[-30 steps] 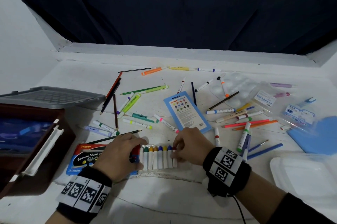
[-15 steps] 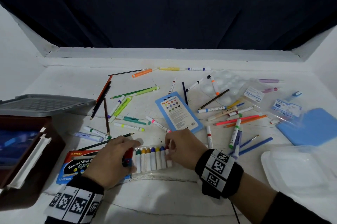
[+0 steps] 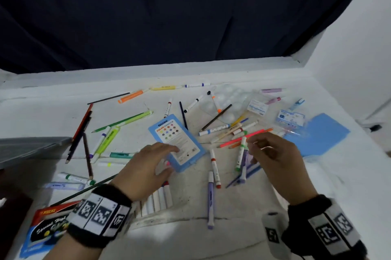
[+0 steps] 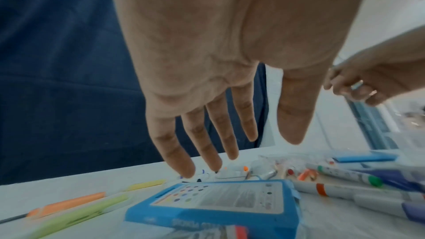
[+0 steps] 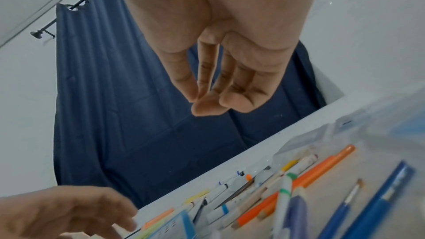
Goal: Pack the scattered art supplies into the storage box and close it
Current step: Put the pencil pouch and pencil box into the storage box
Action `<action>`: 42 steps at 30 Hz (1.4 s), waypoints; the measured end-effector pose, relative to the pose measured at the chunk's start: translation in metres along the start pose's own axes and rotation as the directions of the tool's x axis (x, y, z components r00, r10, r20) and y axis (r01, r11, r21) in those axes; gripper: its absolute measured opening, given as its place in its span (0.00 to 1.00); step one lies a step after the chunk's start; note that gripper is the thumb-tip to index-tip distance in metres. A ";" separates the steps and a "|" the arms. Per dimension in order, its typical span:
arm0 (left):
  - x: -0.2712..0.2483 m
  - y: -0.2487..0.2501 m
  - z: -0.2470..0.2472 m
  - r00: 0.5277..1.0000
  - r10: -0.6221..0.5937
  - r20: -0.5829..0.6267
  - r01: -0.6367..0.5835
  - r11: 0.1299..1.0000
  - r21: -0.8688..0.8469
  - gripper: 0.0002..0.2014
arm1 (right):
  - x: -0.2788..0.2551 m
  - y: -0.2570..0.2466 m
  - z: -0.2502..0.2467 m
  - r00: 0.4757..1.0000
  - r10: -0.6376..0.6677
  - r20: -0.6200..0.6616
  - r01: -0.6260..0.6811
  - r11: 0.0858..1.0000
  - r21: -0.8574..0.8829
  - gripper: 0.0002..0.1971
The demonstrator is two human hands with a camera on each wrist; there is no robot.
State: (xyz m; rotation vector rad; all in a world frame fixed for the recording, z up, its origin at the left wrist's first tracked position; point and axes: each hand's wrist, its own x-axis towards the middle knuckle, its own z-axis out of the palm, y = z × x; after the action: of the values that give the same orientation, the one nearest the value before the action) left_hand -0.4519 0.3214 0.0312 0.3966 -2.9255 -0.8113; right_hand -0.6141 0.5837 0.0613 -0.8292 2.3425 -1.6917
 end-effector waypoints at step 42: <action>0.030 0.148 0.113 0.973 0.007 0.233 0.058 0.961 -0.271 0.25 | -0.030 0.075 -0.107 0.935 0.346 0.074 -0.285 0.861 -0.422 0.19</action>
State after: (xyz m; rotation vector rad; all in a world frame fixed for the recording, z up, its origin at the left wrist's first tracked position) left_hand -0.5306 0.4918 0.0106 0.3366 -2.9517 -1.3332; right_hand -0.6594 0.7049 0.0252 -0.5511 2.5864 -0.9948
